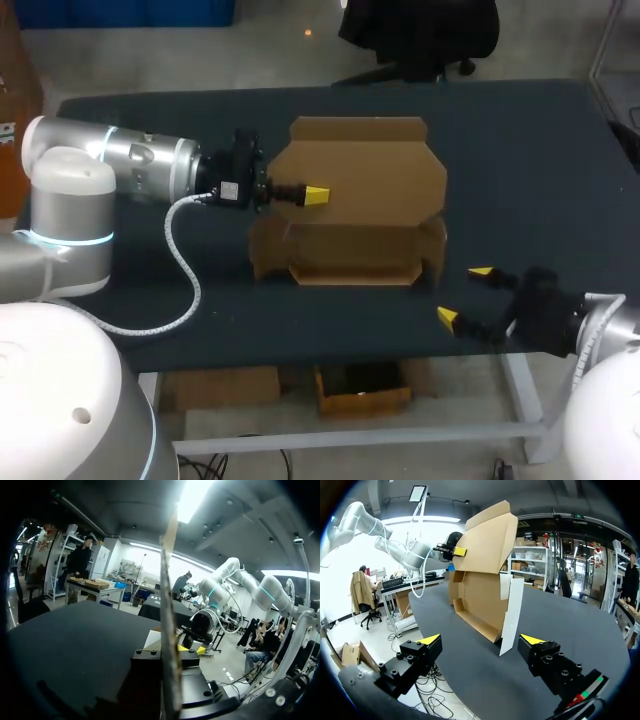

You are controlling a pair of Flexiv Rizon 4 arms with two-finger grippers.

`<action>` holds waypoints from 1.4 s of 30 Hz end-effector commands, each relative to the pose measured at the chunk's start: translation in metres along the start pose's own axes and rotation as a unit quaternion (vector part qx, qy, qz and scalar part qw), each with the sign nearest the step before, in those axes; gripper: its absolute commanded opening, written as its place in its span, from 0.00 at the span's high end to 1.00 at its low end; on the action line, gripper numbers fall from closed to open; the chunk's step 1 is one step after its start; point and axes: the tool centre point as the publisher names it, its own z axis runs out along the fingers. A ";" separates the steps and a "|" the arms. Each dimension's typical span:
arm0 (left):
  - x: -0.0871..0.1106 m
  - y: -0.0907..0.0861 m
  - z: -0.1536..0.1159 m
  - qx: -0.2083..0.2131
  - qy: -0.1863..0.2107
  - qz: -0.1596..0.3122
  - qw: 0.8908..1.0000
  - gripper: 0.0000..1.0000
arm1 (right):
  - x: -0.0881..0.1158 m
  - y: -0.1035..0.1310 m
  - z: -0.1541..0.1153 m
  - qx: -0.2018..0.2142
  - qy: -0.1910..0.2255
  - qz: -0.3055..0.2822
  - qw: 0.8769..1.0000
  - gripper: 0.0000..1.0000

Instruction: Assemble the packaging by folding the flat box into shape, placing the metal phone stand inside, and closing the box properly

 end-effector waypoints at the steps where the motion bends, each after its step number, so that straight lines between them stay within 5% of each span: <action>1: 0.001 0.004 -0.001 -0.001 -0.003 0.002 1.000 1.00 | 0.001 0.001 0.001 0.000 -0.001 0.000 1.000 0.00; 42: 0.001 0.005 0.002 -0.013 -0.012 0.005 1.000 1.00 | -0.001 0.001 0.000 0.000 -0.004 0.002 1.000 0.00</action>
